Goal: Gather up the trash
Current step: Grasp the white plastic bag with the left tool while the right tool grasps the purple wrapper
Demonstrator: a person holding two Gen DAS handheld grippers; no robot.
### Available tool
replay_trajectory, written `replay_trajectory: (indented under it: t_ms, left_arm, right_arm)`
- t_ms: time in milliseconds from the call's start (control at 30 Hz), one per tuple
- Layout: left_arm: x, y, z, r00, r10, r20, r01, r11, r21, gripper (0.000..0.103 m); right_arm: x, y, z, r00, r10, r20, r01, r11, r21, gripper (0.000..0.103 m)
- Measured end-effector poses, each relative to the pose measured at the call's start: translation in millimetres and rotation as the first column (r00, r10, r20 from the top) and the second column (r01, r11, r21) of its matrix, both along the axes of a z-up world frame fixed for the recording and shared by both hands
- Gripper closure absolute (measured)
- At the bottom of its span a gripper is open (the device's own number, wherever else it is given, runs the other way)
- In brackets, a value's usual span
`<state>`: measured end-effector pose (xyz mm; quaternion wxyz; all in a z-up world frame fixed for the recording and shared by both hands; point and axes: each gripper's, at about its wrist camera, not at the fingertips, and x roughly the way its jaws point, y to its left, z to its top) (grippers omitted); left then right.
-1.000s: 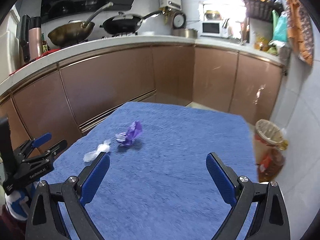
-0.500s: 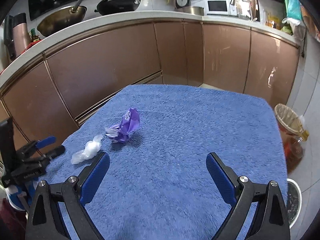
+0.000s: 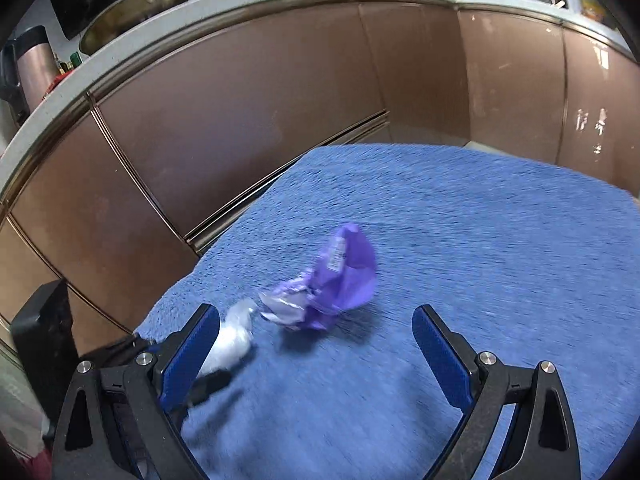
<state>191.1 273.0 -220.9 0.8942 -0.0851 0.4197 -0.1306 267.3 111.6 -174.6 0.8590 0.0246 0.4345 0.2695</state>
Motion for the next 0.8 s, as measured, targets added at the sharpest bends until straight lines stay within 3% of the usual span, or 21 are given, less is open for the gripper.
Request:
replay_trajectory:
  t_ms: [133, 200, 433, 600, 800]
  left_arm:
    - [3, 1, -4, 1.0, 0.004, -0.022, -0.005, 1.0, -0.005, 0.07]
    - [5, 2, -6, 0.999, 0.004, -0.036, -0.004, 1.0, -0.014, 0.075]
    - [6, 1, -8, 0.999, 0.004, -0.044, -0.005, 1.0, -0.008, 0.076]
    - [8, -1, -8, 0.999, 0.009, -0.044, -0.009, 1.0, 0.008, 0.077]
    - [8, -11, -7, 0.999, 0.014, -0.035, -0.012, 0.998, 0.055, 0.078]
  right_arm:
    - [14, 17, -14, 1.0, 0.002, -0.025, -0.002, 1.0, 0.013, 0.009]
    - [20, 21, -21, 0.999, 0.0, -0.047, 0.001, 1.0, 0.023, 0.017]
    - [29, 14, -46, 0.991, -0.012, -0.132, 0.017, 0.999, 0.041, 0.055]
    - [16, 0, -44, 0.991, 0.007, -0.136, 0.004, 0.997, 0.075, 0.067]
    - [-14, -15, -29, 0.991, 0.043, -0.123, -0.032, 0.995, 0.091, 0.089]
